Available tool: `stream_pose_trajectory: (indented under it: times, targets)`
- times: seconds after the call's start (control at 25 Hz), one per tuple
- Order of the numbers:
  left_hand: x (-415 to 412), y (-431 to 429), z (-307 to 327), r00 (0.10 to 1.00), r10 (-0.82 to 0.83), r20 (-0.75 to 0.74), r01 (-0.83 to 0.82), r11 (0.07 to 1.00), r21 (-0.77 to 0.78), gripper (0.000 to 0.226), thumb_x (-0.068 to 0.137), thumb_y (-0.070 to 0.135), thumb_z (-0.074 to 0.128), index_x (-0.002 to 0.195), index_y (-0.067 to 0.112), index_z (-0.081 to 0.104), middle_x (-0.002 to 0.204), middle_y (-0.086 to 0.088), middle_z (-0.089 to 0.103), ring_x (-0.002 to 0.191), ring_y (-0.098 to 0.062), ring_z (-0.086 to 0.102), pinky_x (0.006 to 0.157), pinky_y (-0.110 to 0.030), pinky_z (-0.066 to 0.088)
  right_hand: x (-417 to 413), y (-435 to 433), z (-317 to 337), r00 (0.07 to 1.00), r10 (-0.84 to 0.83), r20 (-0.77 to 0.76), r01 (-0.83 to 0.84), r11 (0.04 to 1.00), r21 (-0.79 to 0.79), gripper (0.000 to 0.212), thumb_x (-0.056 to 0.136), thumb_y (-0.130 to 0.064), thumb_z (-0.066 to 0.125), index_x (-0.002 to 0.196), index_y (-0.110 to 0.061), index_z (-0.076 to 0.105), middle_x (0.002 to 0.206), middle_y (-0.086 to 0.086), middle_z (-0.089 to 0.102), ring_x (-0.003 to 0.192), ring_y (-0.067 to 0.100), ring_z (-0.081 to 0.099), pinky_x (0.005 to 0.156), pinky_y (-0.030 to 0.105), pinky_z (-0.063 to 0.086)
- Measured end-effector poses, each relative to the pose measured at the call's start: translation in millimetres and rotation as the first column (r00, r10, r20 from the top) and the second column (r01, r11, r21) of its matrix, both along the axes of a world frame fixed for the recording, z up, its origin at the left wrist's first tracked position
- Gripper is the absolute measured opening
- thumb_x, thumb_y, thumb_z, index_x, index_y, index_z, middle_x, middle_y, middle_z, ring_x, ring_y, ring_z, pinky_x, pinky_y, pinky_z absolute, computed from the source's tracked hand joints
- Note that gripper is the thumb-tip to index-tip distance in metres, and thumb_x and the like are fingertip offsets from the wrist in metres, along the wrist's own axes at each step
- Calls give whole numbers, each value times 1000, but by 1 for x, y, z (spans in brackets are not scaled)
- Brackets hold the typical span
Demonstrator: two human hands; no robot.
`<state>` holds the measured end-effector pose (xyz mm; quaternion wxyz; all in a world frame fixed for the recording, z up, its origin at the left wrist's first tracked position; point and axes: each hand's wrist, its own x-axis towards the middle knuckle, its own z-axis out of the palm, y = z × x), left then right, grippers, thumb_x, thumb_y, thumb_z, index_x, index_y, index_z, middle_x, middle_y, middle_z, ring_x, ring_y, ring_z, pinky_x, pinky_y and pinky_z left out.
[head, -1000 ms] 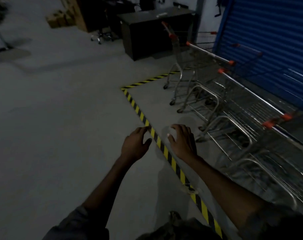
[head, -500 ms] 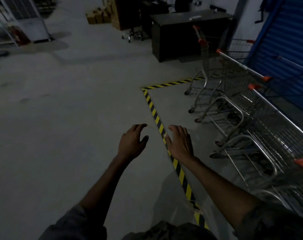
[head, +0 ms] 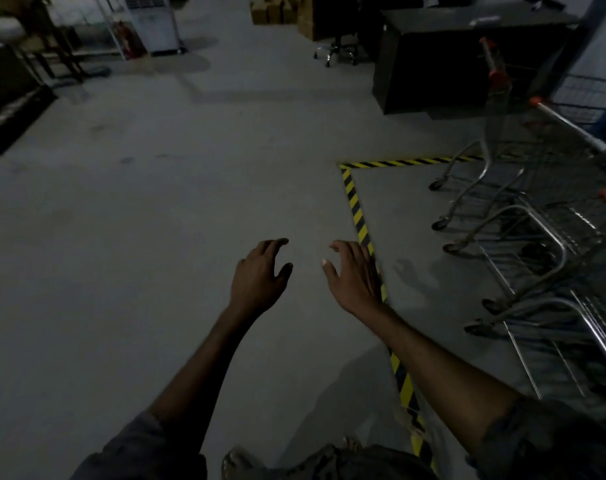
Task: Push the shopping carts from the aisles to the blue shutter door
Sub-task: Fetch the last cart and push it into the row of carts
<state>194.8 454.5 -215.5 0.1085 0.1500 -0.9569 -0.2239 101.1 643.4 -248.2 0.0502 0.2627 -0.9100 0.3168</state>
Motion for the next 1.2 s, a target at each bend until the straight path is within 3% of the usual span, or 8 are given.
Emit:
stream_pose_trajectory:
  times: [0.36,0.64,1.2]
  targets:
    - [97,-155,11,978,199,-62,-200,980,-11,55,98,38,62,149,27,45,149,0,51,131,-26,52,101,-46,44,68,-177,17,989,149,8,-148,988,-41,36,103,-41,54,133,-23,53,133,0,55,124,23,46,101,40,43]
    - [177,-266,20,908,400,-121,-403,915,4,53,96,37,63,146,29,47,145,1,53,128,-24,54,99,-46,45,124,-311,33,950,313,-22,-313,945,-94,36,101,-42,55,132,-24,54,131,-3,58,124,21,47,101,41,44]
    - [243,-393,13,773,617,-147,-622,783,20,52,95,38,63,144,29,49,142,1,54,125,-24,55,99,-47,47,158,-483,32,838,545,-33,-546,835,-72,37,100,-43,56,132,-24,54,130,-3,58,123,21,46,99,41,45]
